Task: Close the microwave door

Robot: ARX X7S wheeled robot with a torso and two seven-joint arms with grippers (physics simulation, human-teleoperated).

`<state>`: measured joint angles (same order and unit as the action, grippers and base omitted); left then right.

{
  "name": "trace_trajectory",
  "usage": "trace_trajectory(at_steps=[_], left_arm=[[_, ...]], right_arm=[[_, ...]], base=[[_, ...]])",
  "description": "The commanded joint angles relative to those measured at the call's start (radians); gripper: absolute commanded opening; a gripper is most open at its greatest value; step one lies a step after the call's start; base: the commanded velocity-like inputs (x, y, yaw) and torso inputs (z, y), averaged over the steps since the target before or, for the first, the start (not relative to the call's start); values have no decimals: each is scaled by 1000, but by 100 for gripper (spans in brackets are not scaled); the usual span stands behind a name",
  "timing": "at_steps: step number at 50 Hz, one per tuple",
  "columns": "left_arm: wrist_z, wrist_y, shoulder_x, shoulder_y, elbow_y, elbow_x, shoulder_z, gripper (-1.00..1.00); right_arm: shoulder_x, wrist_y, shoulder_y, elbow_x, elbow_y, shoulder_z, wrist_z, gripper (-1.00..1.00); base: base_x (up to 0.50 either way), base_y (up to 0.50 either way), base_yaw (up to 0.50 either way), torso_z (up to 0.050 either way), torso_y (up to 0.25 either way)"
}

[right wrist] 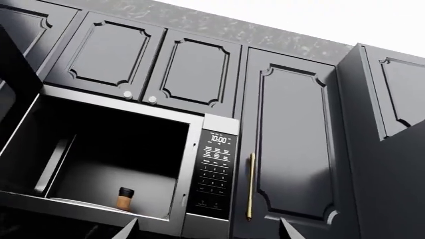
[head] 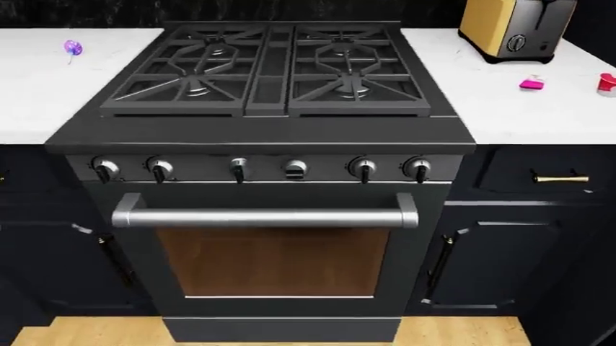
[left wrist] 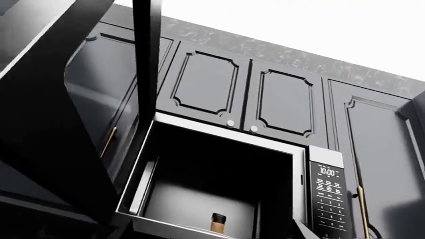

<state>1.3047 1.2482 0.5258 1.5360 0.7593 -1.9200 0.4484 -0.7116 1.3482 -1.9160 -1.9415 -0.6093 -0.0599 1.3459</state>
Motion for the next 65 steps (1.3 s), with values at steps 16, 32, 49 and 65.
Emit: trace_trajectory(at_steps=[16, 32, 49, 65], left_arm=[[9, -48, 29, 11, 5, -18, -20, 100], [7, -67, 42, 15, 5, -16, -32, 100], [2, -83, 51, 6, 10, -13, -39, 100], [-4, -98, 60, 3, 15, -9, -46, 100]], right_arm=[[-22, -21, -38, 6, -1, -47, 0, 100], [-33, -32, -50, 8, 0, -76, -1, 100], [-43, -43, -54, 19, -13, -80, -23, 100], [-50, -40, -61, 37, -37, -87, -53, 100]], base=[[-29, 500, 0, 0, 0], [-396, 413, 0, 0, 0], [-297, 500, 0, 0, 0], [-4, 500, 0, 0, 0]])
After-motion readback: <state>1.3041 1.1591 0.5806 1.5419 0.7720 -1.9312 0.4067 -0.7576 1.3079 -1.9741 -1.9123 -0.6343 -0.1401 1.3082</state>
